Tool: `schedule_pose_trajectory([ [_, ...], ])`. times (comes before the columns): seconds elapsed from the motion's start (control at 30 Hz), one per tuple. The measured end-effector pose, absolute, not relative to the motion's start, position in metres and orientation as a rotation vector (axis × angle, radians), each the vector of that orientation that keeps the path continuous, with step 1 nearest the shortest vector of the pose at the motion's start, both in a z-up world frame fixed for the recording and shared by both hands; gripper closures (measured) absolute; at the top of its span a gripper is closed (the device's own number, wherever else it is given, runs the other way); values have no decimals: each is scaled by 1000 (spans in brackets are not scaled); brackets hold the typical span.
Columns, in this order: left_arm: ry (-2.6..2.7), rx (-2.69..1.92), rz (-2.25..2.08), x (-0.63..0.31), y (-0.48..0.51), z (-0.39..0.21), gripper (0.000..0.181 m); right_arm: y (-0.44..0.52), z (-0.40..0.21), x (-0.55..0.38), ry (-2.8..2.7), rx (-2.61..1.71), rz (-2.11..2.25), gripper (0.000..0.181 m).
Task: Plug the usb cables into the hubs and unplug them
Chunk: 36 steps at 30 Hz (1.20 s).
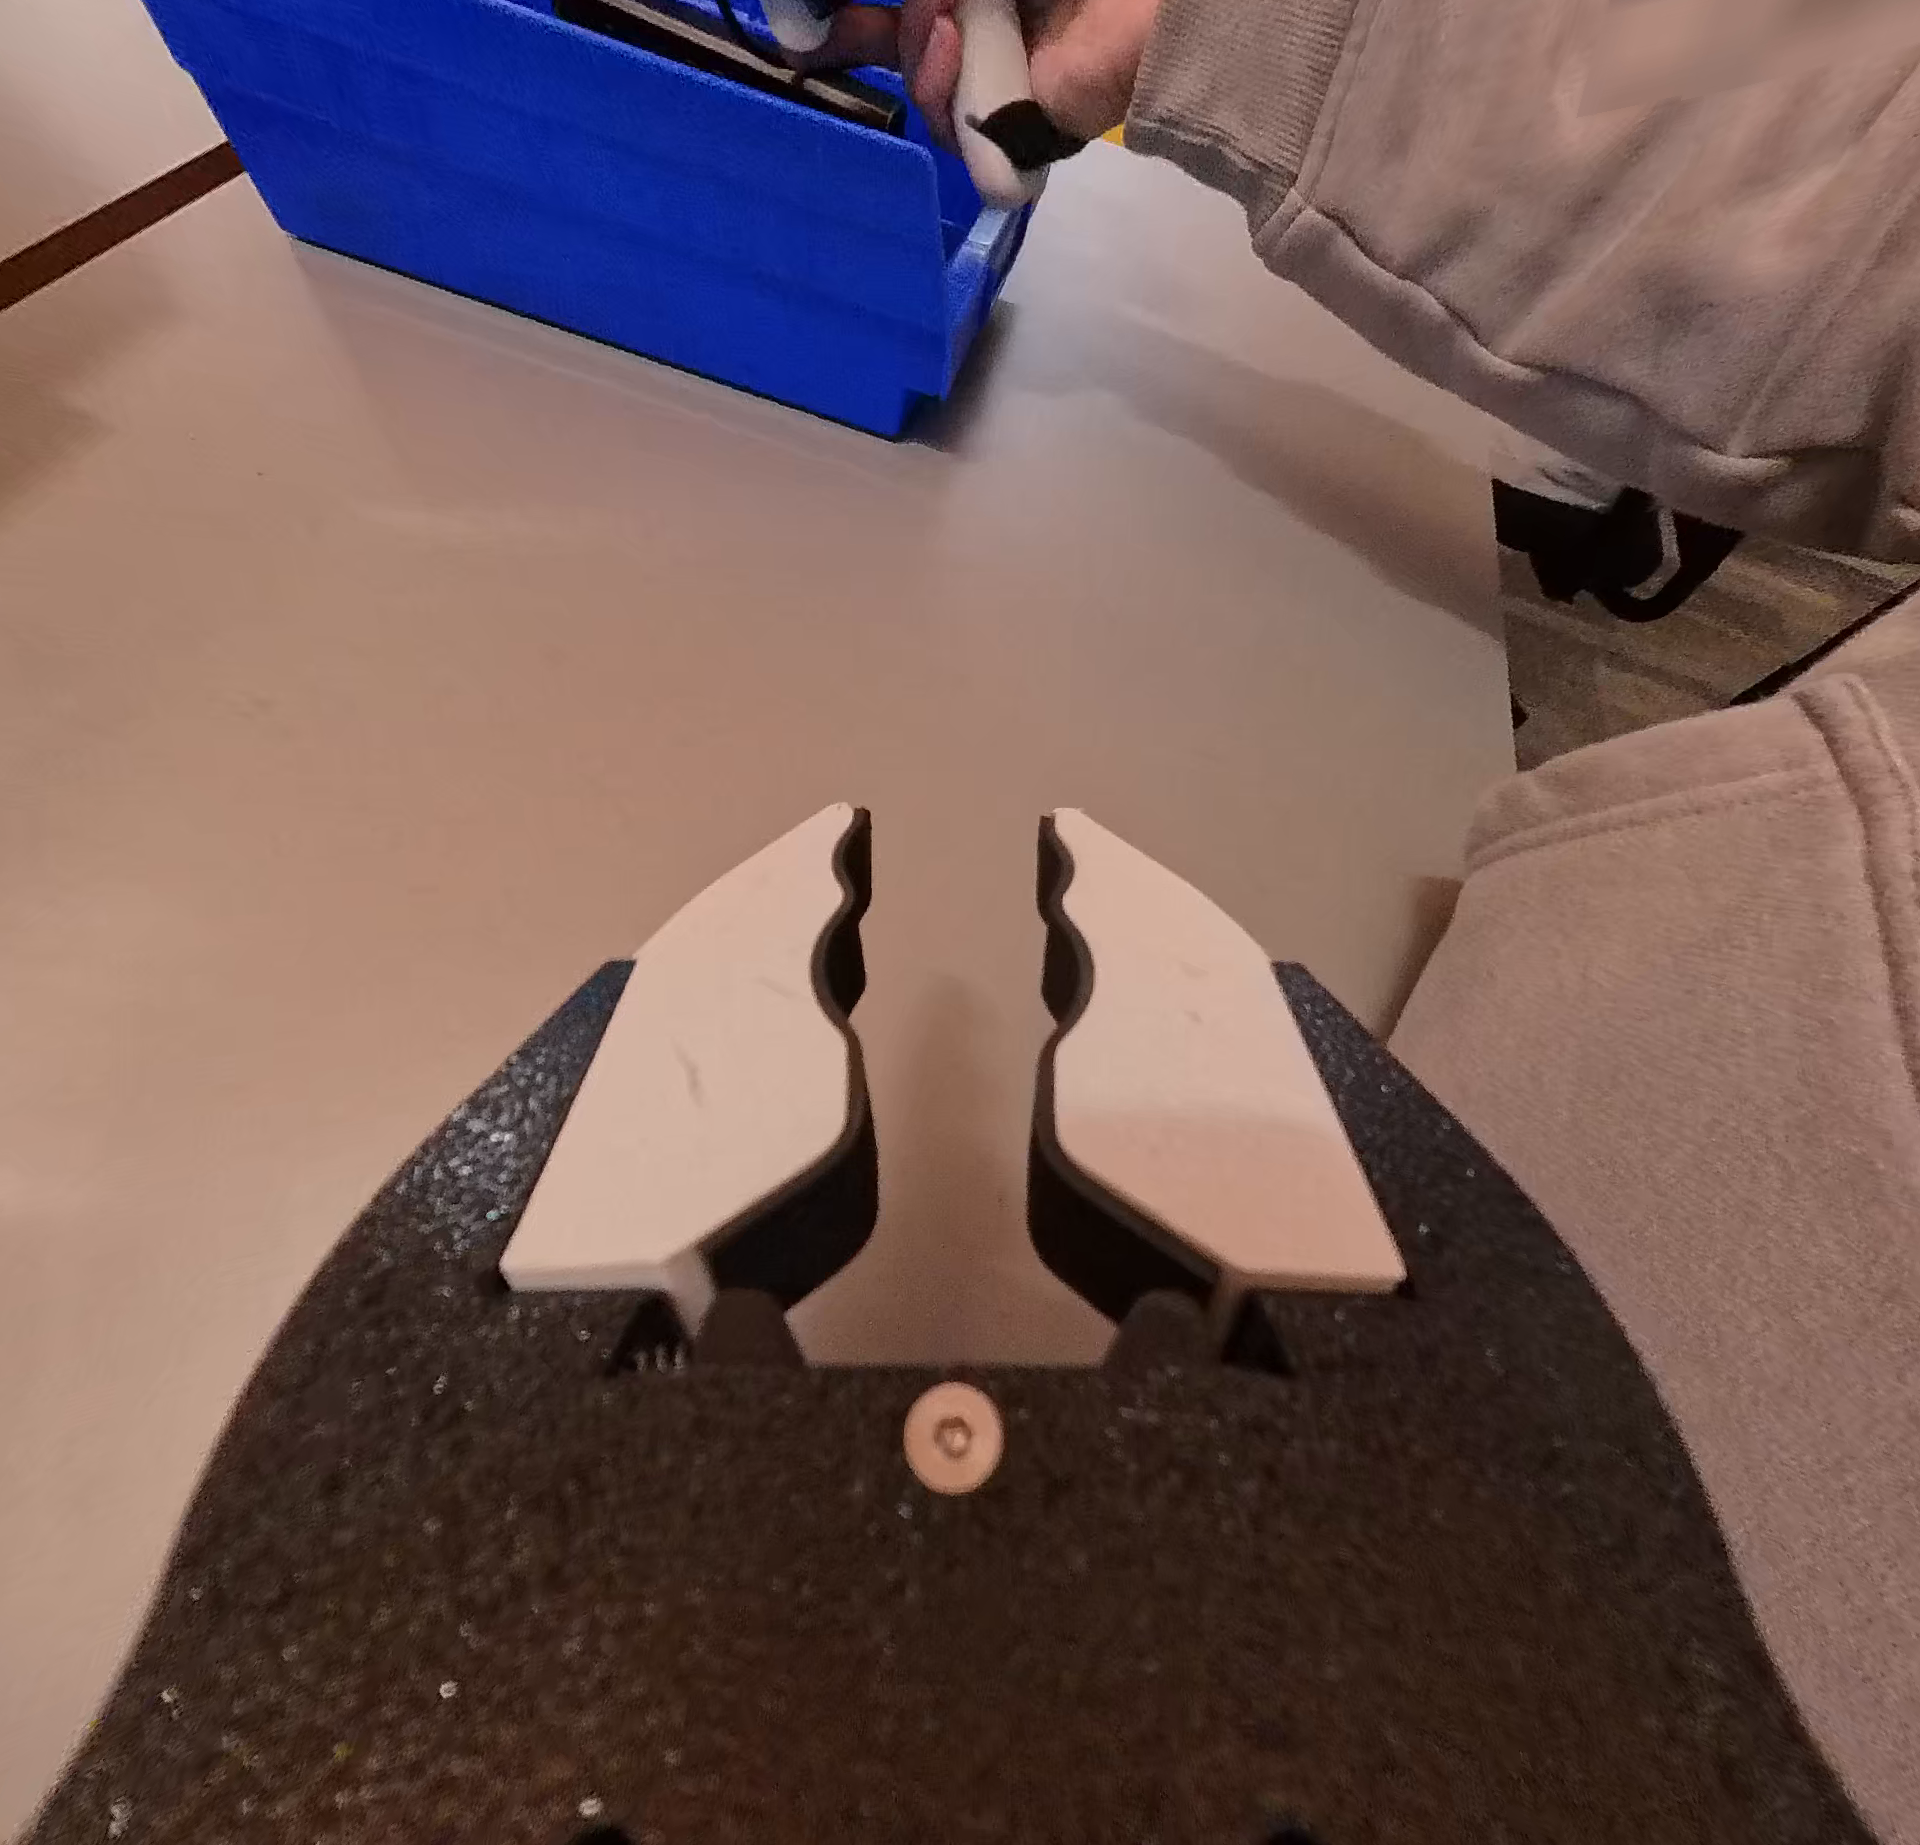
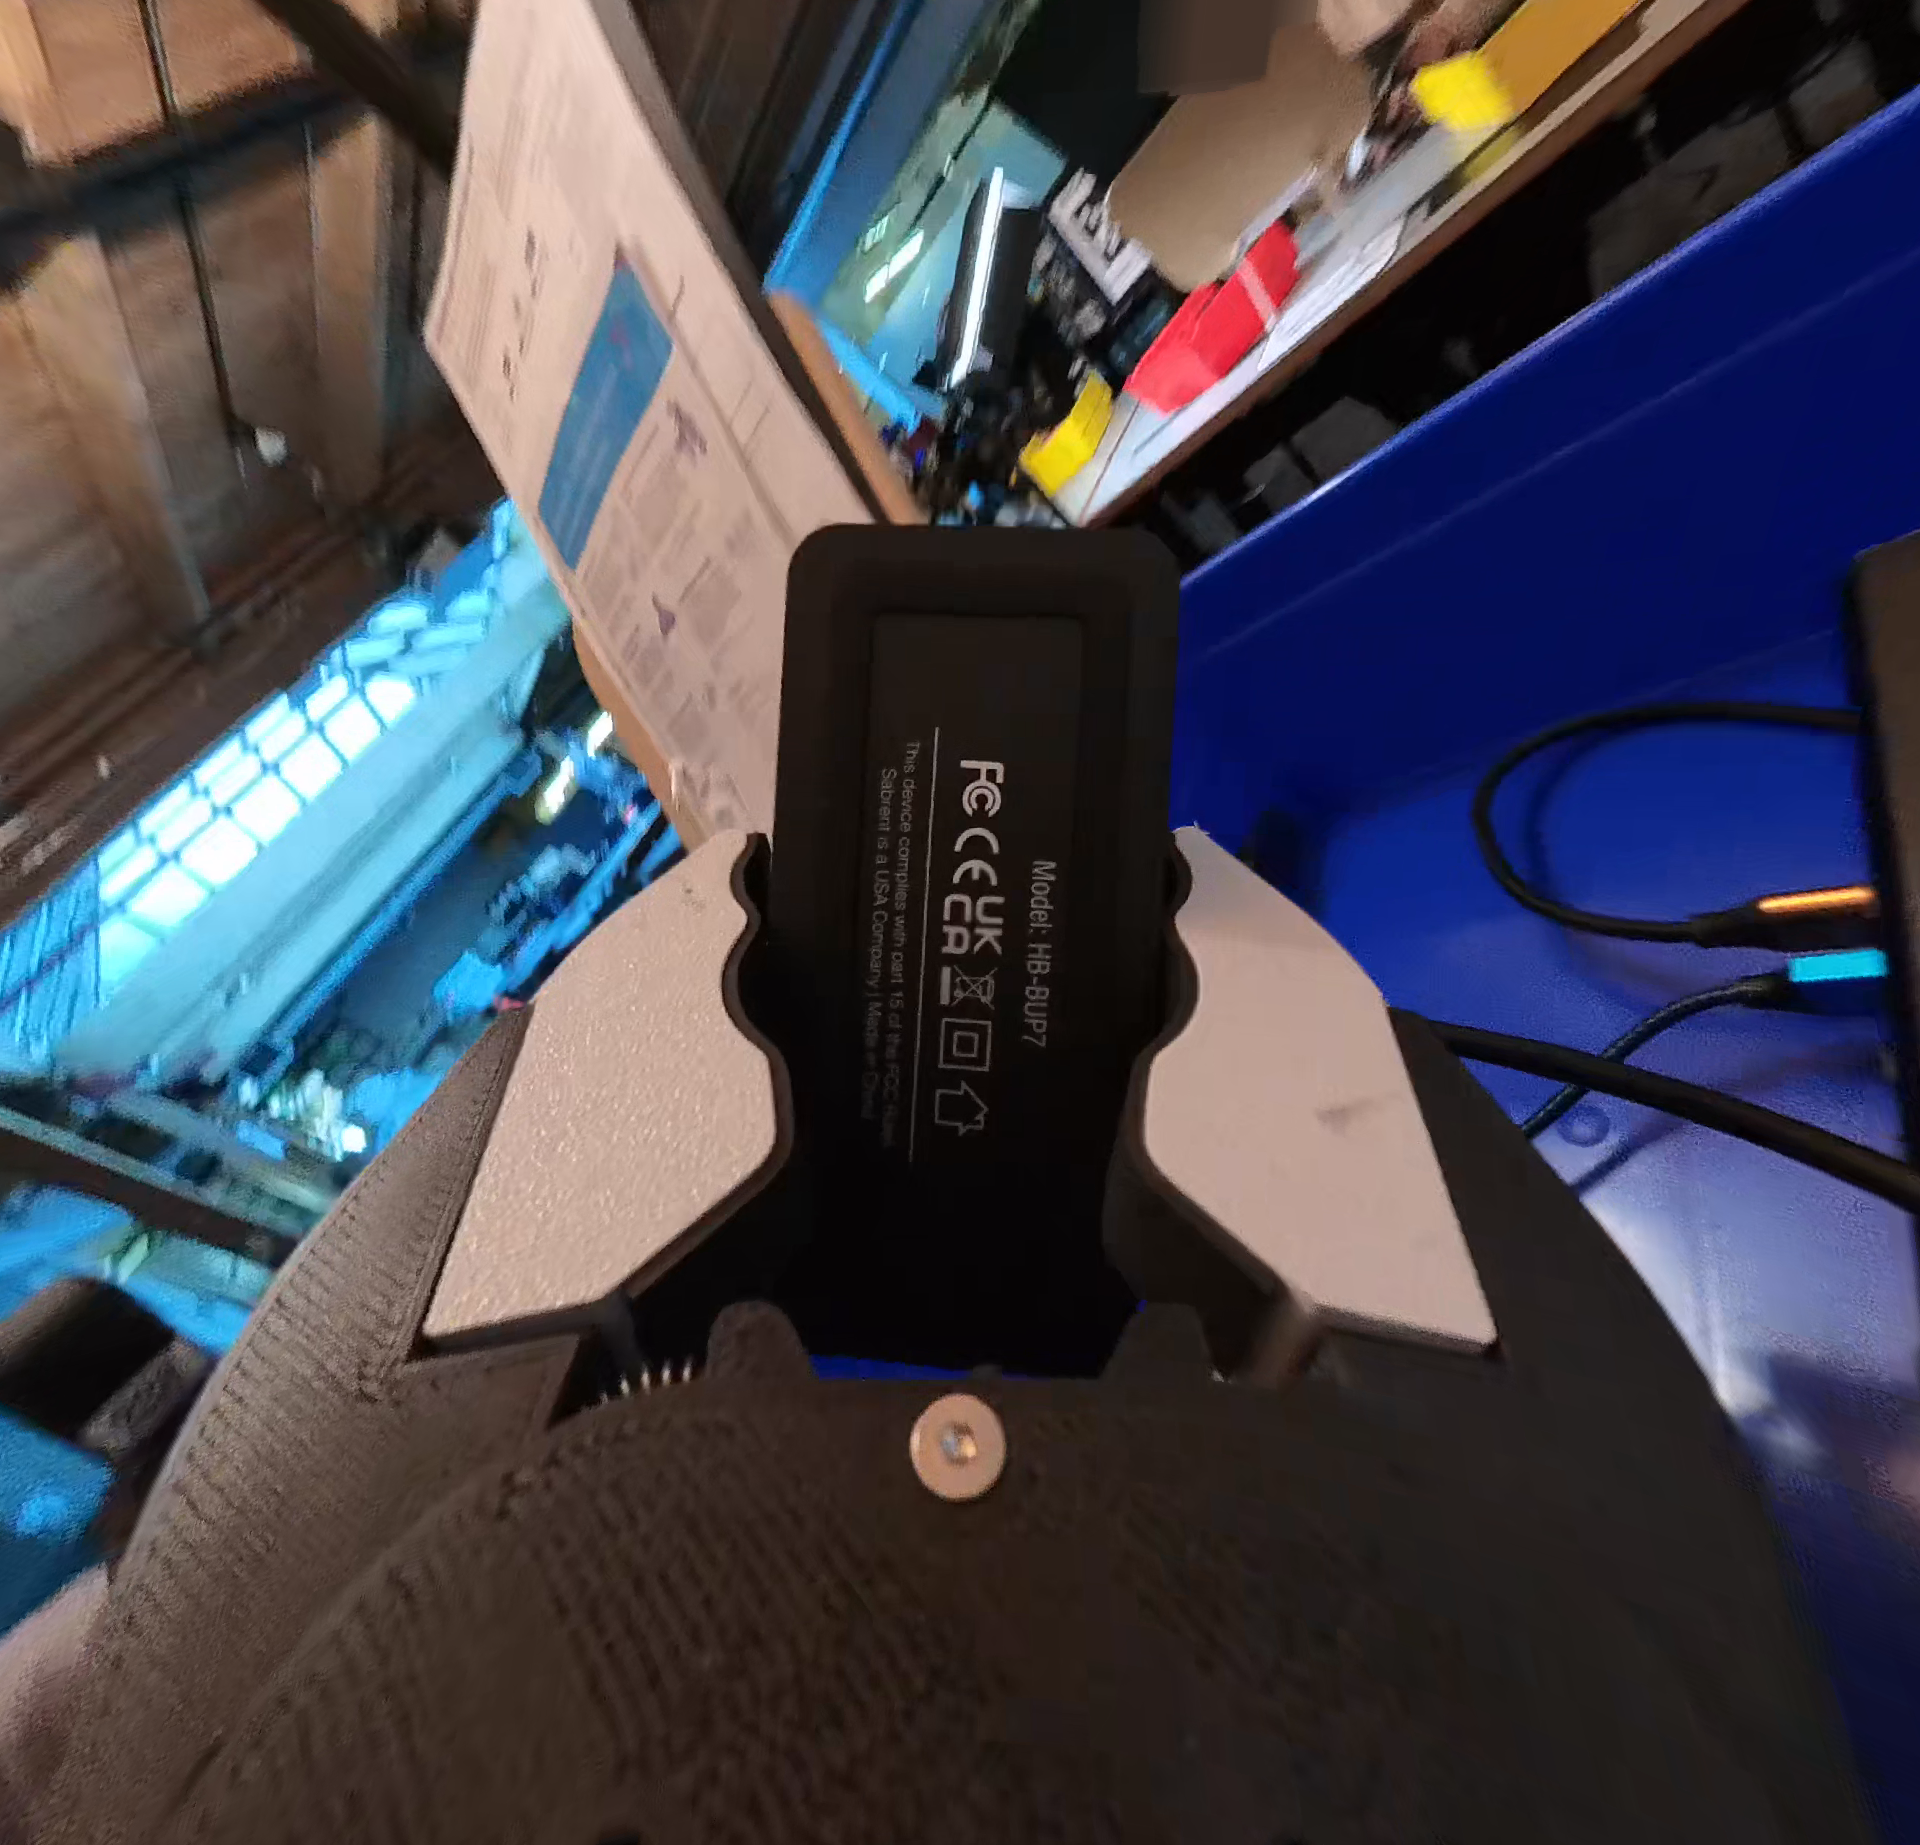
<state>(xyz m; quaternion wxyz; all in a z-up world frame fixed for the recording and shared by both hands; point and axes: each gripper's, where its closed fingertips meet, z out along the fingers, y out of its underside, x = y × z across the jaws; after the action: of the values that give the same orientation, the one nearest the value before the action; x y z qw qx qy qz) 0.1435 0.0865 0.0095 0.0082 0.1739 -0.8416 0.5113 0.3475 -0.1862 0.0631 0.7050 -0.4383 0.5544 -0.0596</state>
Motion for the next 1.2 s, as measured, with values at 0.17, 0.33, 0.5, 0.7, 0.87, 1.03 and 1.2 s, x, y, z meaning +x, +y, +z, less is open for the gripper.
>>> schedule_pose_trajectory([
  [0.17,-2570,562,1584,142,80,7,152,-156,69,347,1132,-1065,-86,110],
  [0.33,-2586,516,1563,138,73,6,152,-163,65,358,1202,-857,13,110],
  [0.5,-2607,485,1561,143,62,9,152,-168,34,345,1333,-1030,-22,109],
  [0.7,-2601,786,1643,198,17,30,131,-182,26,321,1388,-1357,-268,99],
  [0.87,-2635,900,1544,228,-43,32,103,-206,43,295,1430,-1447,-477,89],
  [1.03,-2739,956,1504,246,-99,21,101,-214,67,256,1419,-1326,-622,96],
  [1.2,-2589,1249,1522,275,-116,15,114,-214,58,210,1453,-1260,-605,102],
])
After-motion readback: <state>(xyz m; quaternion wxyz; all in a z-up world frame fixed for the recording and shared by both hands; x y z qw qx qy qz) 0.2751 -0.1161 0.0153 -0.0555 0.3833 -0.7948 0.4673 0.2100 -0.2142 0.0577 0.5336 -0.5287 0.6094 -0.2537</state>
